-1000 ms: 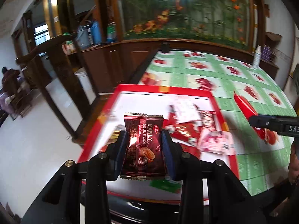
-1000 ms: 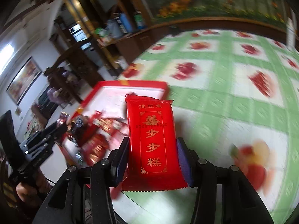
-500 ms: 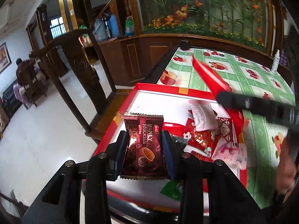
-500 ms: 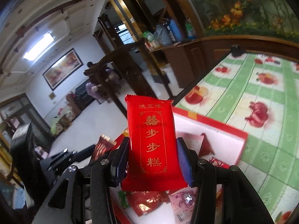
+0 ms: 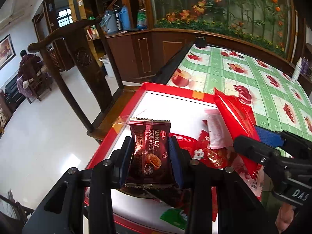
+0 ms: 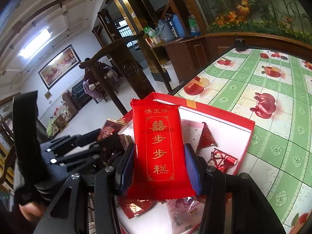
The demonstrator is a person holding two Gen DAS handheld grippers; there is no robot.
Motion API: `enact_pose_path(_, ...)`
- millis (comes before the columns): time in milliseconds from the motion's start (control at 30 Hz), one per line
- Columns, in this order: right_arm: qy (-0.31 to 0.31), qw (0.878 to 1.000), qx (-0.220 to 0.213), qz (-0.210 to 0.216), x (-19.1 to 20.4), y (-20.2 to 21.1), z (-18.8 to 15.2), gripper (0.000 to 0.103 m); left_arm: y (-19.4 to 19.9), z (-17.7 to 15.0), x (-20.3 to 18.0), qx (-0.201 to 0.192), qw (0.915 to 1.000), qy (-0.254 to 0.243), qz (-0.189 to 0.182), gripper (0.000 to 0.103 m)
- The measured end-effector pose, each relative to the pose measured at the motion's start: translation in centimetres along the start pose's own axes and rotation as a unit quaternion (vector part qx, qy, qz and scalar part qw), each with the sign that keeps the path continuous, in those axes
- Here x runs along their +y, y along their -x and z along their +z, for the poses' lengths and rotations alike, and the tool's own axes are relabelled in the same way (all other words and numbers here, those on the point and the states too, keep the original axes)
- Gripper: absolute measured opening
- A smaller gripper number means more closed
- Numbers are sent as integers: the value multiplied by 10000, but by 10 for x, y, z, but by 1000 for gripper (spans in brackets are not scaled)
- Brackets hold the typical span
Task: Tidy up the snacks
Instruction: 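Hold both packets above the box, lowering them toward the other snacks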
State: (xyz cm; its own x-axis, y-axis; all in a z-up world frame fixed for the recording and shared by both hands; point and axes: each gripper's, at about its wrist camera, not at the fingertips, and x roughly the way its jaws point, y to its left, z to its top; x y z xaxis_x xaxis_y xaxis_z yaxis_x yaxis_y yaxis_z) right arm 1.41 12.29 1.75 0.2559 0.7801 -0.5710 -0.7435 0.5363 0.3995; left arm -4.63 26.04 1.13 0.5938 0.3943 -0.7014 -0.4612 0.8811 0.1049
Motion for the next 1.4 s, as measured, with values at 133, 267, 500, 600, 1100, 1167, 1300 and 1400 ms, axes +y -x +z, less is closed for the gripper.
enact_pose_path(133, 63, 9999, 8, -105, 0, -5, -3, 50, 1, -1, 2, 3, 10000, -4, -5, 36)
enact_pose_path(267, 149, 9997, -45, -183, 2, -5, -4, 50, -1, -2, 2, 43, 10000, -22, -30, 36)
enact_pose_path(500, 425, 9984, -160, -335, 9, -4, -4, 50, -3, -1, 2, 75, 10000, 12, -38, 36)
enact_pose_path(600, 475, 9981, -127, -372, 10, -6, -5, 50, -3, 0, -1, 62, 10000, -17, -69, 36)
enact_pose_path(1100, 349, 9982, -47, -488, 3, -9, -5, 50, 1, 5, -7, -92, 9999, -125, 62, 37)
enact_pose_path(1167, 340, 9982, -38, -488, 3, -9, -5, 50, 0, 5, -8, -97, 9998, -142, 49, 37)
enact_pose_path(1300, 326, 9982, -18, -504, 2, -10, -6, 50, -1, 5, -9, -88, 9998, -156, 60, 37)
enact_pose_path(1400, 329, 9982, -14, -502, 2, -10, -5, 50, -2, 5, -10, -78, 9998, -173, 75, 37)
